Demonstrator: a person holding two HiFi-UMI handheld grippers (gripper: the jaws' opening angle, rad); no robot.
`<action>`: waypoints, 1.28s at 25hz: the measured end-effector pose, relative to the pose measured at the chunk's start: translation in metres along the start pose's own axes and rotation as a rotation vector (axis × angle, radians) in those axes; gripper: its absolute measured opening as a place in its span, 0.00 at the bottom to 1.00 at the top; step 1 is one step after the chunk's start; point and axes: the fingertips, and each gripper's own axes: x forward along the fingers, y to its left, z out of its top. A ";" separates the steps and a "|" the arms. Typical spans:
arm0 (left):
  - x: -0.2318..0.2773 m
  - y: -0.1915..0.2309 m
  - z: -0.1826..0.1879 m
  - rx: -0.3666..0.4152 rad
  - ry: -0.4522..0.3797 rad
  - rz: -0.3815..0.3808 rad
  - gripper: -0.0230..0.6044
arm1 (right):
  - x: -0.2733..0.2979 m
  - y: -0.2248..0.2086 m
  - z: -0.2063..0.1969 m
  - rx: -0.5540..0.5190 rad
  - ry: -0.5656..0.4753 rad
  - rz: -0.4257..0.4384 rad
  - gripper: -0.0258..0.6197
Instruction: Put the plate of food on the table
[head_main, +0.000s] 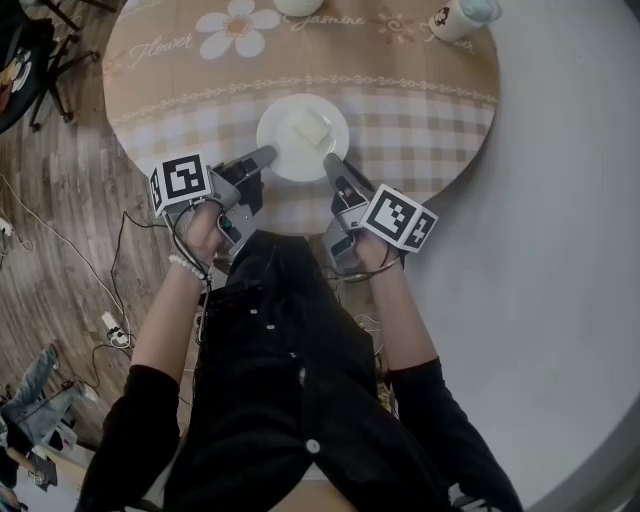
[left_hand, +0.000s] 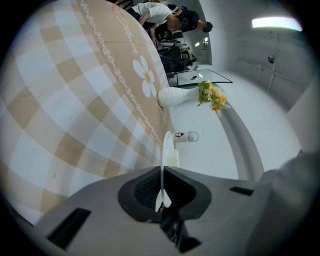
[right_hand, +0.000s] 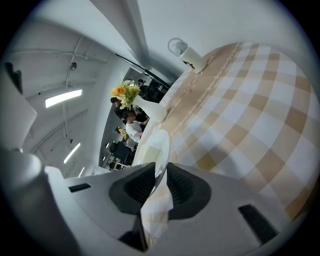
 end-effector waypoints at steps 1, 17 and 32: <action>0.002 0.004 0.001 -0.003 -0.001 0.007 0.05 | 0.003 -0.004 -0.001 0.004 0.008 -0.005 0.13; 0.018 0.049 0.004 -0.042 0.019 0.085 0.05 | 0.026 -0.045 -0.020 0.051 0.091 -0.095 0.13; 0.020 0.063 0.012 -0.058 -0.029 0.113 0.05 | 0.038 -0.045 -0.026 -0.039 0.191 -0.123 0.24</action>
